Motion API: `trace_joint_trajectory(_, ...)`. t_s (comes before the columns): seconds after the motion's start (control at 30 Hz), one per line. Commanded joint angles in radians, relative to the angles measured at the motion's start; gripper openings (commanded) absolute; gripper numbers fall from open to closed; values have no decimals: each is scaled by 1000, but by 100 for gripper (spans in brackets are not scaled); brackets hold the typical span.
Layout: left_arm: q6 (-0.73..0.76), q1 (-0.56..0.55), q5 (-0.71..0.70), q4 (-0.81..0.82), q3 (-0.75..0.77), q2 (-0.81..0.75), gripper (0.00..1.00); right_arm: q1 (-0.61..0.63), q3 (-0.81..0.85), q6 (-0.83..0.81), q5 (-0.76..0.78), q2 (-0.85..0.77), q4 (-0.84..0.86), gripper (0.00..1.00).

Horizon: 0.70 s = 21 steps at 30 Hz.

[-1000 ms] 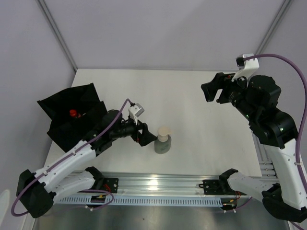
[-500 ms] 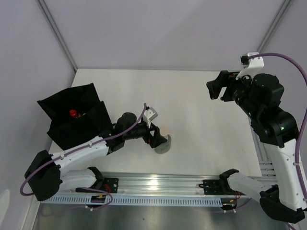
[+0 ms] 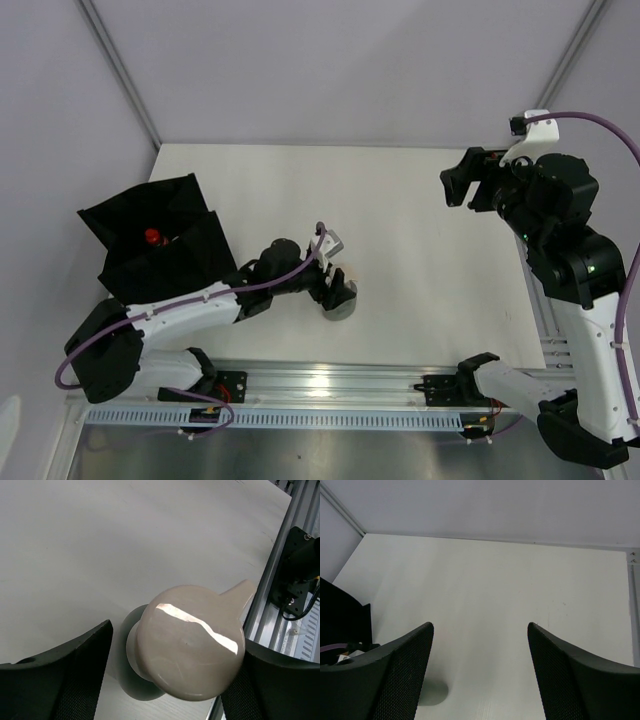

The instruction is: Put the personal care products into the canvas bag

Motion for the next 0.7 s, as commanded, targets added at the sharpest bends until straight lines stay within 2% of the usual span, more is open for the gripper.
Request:
trace_joint_trajectory(0.0, 41, -14, -34, 36, 68, 16, 79, -14, 6, -17, -12, -15, -7, 80)
trace_joint_trajectory(0.17, 60, -26, -69, 5, 96, 26, 71, -23, 3, -25, -19, -14, -12, 80)
trace_joint_trajectory(0.27, 64, -31, -74, -10, 102, 20, 62, -31, -3, -23, -25, -17, -10, 80)
trace_joint_trajectory(0.3, 69, -32, -81, -21, 113, 20, 53, -31, -3, -23, -27, -17, -10, 80)
trace_joint_trajectory(0.37, 70, -40, -97, -39, 125, 14, 41, -37, -7, -23, -33, -18, -9, 80)
trace_joint_trajectory(0.4, 69, -42, -110, -67, 137, 13, 30, -39, -7, -23, -35, -20, -9, 80)
trace_joint_trajectory(0.47, 69, -48, -140, -102, 151, -4, 20, -43, -11, -26, -36, -20, -9, 80)
trace_joint_trajectory(0.5, 66, -51, -161, -143, 167, -12, 10, -45, -12, -26, -38, -22, -12, 80)
trace_joint_trajectory(0.57, 61, -54, -219, -189, 206, -29, 1, -48, -17, -25, -41, -23, -7, 80)
trace_joint_trajectory(0.67, 46, -54, -336, -294, 263, -67, 0, -54, -23, -13, -53, -25, 8, 80)
